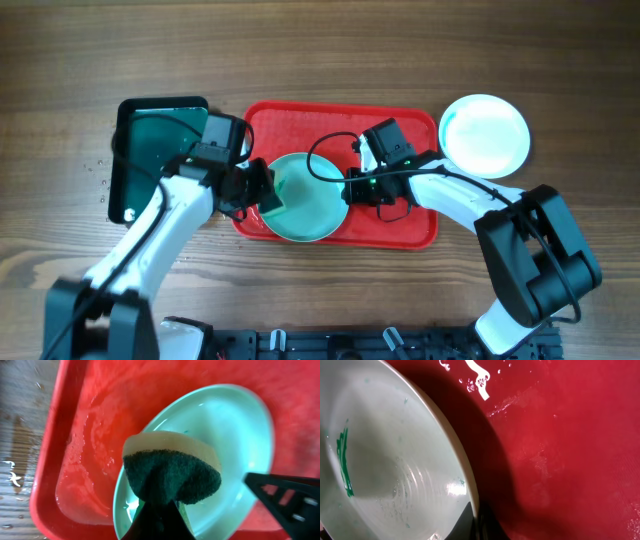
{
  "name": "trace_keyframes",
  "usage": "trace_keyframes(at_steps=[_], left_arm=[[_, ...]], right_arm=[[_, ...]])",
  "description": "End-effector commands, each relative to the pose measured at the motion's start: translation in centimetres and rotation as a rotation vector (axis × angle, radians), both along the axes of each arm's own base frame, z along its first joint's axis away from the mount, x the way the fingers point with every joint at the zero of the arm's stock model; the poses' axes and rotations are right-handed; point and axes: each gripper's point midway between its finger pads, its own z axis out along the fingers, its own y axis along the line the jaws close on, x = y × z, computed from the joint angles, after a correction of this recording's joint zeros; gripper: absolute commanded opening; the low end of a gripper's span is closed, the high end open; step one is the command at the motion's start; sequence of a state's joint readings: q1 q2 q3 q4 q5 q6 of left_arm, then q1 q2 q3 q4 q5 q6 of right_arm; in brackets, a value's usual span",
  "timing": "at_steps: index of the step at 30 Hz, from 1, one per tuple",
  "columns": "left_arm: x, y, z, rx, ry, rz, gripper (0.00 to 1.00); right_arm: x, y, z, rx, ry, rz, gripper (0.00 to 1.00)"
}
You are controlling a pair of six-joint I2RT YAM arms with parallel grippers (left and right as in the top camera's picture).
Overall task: Clean dirty plates on tray and stack at the side
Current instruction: 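Scrub the teal plate with the sponge while the right gripper holds it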
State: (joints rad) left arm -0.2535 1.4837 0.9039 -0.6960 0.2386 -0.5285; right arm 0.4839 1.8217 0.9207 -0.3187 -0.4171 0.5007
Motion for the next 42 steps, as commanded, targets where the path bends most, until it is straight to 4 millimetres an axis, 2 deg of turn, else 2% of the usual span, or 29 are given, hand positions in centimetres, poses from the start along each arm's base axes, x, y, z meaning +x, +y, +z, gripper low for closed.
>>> trace_keyframes(at_steps=[1, 3, 6, 9, 11, 13, 16, 18, 20, 22, 26, 28, 30, 31, 32, 33, 36, 37, 40, 41, 42], left_arm=[[-0.6, -0.9, -1.8, -0.036, 0.061, -0.074, 0.04], [-0.6, -1.0, -2.0, -0.035, 0.065, -0.074, 0.04], [0.4, -1.6, -1.7, -0.043, 0.013, -0.101, 0.04], [0.9, -3.3, -1.4, -0.055, -0.037, -0.147, 0.04], [1.4, -4.7, -1.0, -0.067, -0.083, -0.184, 0.04], [1.7, -5.2, -1.1, -0.07, -0.099, -0.192, 0.04], [1.8, -5.7, -2.4, -0.079, -0.063, -0.154, 0.04], [1.6, -6.4, -3.6, -0.077, -0.043, -0.175, 0.04], [2.0, -7.6, -3.9, -0.087, -0.07, -0.203, 0.04], [2.6, -8.9, -3.5, -0.109, -0.108, -0.198, 0.04], [3.5, -9.8, -3.4, -0.144, -0.116, -0.123, 0.04], [3.6, -9.8, -4.5, -0.138, -0.102, -0.121, 0.04], [3.6, -8.9, -6.5, -0.077, -0.079, -0.101, 0.04], [3.9, -7.8, -7.3, -0.009, -0.082, -0.079, 0.04], [4.2, -5.8, -7.8, 0.101, -0.099, -0.047, 0.04], [4.4, -4.4, -7.9, 0.175, -0.114, -0.023, 0.04], [4.9, 1.6, -7.1, 0.503, -0.174, 0.066, 0.04], [5.1, 2.6, -6.5, 0.567, -0.194, 0.05, 0.04], [5.8, 2.8, -4.3, 0.594, -0.257, 0.003, 0.04], [6.0, 2.5, -3.6, 0.569, -0.275, 0.007, 0.04], [6.2, 1.1, -3.0, 0.486, -0.292, -0.005, 0.04]], right_arm=[[-1.5, -3.6, -4.2, -0.206, 0.061, -0.072, 0.05], [-1.1, -4.6, -3.6, -0.26, 0.052, -0.111, 0.04], [0.3, -6.5, -1.1, -0.378, 0.005, -0.173, 0.04], [2.2, -5.7, 0.8, -0.358, -0.051, -0.182, 0.04], [2.2, -4.7, 0.8, -0.326, -0.058, -0.155, 0.04], [2.0, -4.8, 0.5, -0.359, -0.069, -0.152, 0.04], [2.4, -5.5, 0.5, -0.395, -0.077, -0.249, 0.04], [3.5, -5.8, 0.8, -0.404, -0.12, -0.282, 0.04], [3.9, -4.7, 1.0, -0.384, -0.164, -0.205, 0.04], [3.3, -3.8, 1.0, -0.388, -0.182, -0.152, 0.04], [3.2, -3.6, 1.0, -0.401, -0.194, -0.147, 0.04], [3.2, -3.6, 1.0, -0.402, -0.193, -0.146, 0.04], [3.1, -3.7, 1.0, -0.405, -0.189, -0.145, 0.04], [3.0, -3.7, 0.9, -0.409, -0.185, -0.143, 0.04], [2.9, -3.8, 0.9, -0.41, -0.183, -0.143, 0.04], [2.9, -3.8, 0.9, -0.411, -0.182, -0.143, 0.04], [2.9, -3.8, 0.9, -0.412, -0.18, -0.142, 0.04], [2.9, -3.8, 0.9, -0.412, -0.18, -0.142, 0.04], [2.9, -3.8, 0.9, -0.412, -0.181, -0.142, 0.04], [2.9, -3.8, 0.9, -0.412, -0.181, -0.142, 0.04], [2.9, -3.8, 0.9, -0.411, -0.182, -0.143, 0.04]])
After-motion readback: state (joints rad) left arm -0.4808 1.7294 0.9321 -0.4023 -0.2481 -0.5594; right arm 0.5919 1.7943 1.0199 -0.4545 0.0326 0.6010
